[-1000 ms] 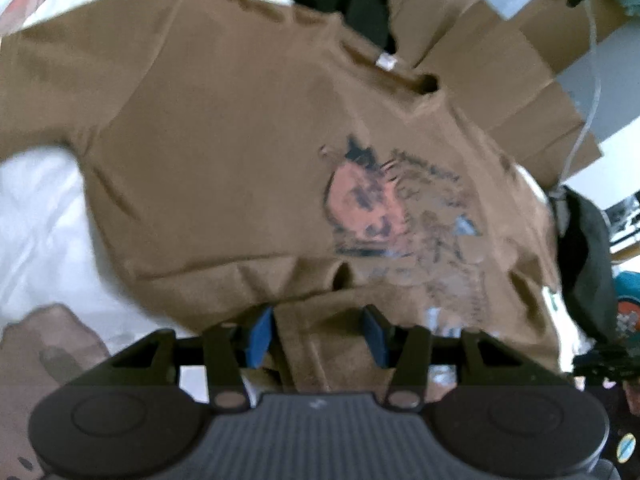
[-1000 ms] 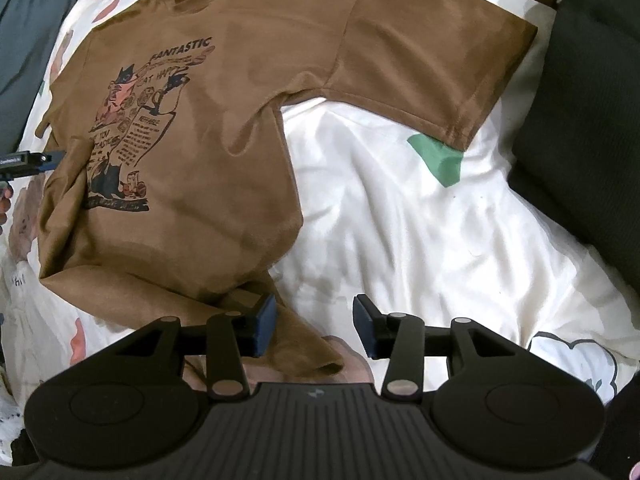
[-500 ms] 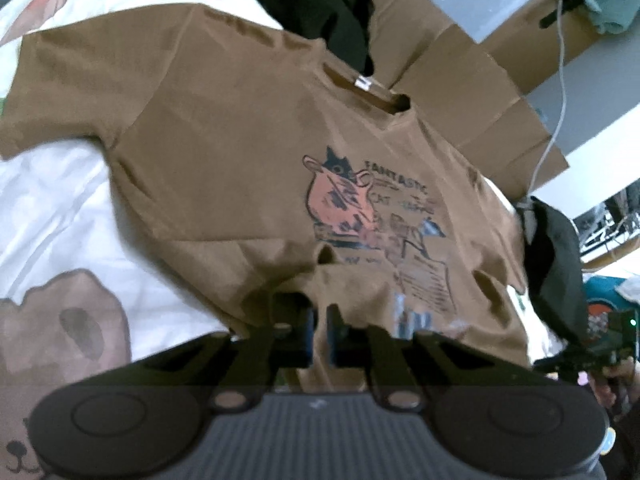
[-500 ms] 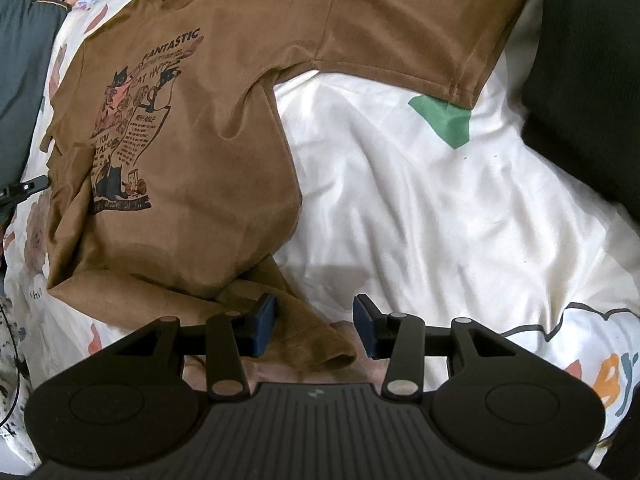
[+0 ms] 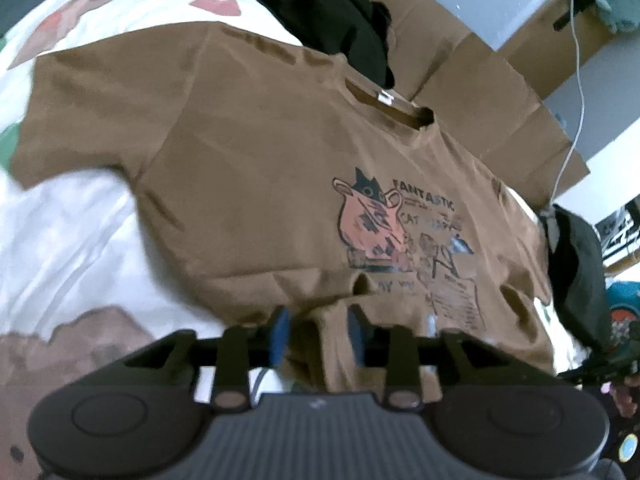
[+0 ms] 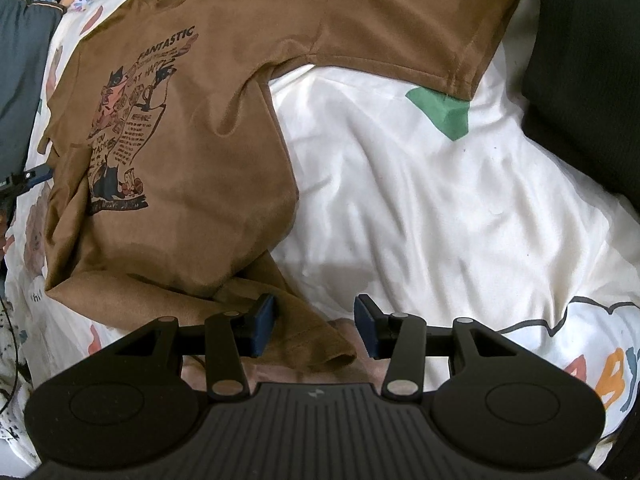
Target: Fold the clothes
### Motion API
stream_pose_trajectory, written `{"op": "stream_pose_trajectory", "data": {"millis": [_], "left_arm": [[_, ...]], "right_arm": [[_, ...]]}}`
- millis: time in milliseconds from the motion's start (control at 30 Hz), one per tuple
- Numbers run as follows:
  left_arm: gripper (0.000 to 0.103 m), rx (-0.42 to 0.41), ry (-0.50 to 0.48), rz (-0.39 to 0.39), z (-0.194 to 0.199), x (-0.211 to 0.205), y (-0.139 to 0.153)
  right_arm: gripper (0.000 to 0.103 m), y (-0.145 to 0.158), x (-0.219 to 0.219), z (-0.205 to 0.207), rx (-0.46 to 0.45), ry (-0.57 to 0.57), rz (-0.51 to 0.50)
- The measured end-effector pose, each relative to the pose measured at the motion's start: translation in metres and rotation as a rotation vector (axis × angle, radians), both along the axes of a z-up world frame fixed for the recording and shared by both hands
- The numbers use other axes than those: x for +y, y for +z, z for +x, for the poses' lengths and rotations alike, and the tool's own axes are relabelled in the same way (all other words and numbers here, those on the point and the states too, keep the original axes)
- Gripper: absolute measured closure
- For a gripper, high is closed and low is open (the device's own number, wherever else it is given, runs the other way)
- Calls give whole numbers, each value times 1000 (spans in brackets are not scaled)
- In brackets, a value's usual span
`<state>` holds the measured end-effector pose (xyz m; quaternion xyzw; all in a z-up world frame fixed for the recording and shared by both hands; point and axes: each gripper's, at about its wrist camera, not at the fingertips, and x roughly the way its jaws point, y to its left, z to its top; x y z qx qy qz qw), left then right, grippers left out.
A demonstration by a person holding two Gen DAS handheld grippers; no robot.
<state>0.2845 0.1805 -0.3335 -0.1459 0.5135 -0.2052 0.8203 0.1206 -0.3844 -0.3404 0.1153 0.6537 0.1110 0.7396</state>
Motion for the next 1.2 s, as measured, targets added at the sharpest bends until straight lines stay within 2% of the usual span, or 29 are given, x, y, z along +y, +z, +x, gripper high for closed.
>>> {"op": "stream_pose_trajectory", "data": {"millis": [100,233,367,433,500,800,1200], "left_arm": [[65,-2,-30,23,3,-9,-9],[65,-22,-120,112,-2,-30,-23],[68,-28,-107,98,-5,-27,-27],[84,-27,-118,96,-7,-25,-26],[93,-23,-126,91,-9,-22,-24],[96,-74,-61,3,-35,7,5],[98,-53,111,-79,-93,68,27]], "right_arm": [[49,0,-2,-2,0,-7,-1],[49,-1,-3,-4,5,-13,-1],[49,-1,-3,-3,4,-10,1],[49,0,-2,-2,1,-11,4],[49,2,-3,-1,-3,-18,12],[48,12,-13,5,-18,-67,45],[49,-21,10,3,125,42,8]]}}
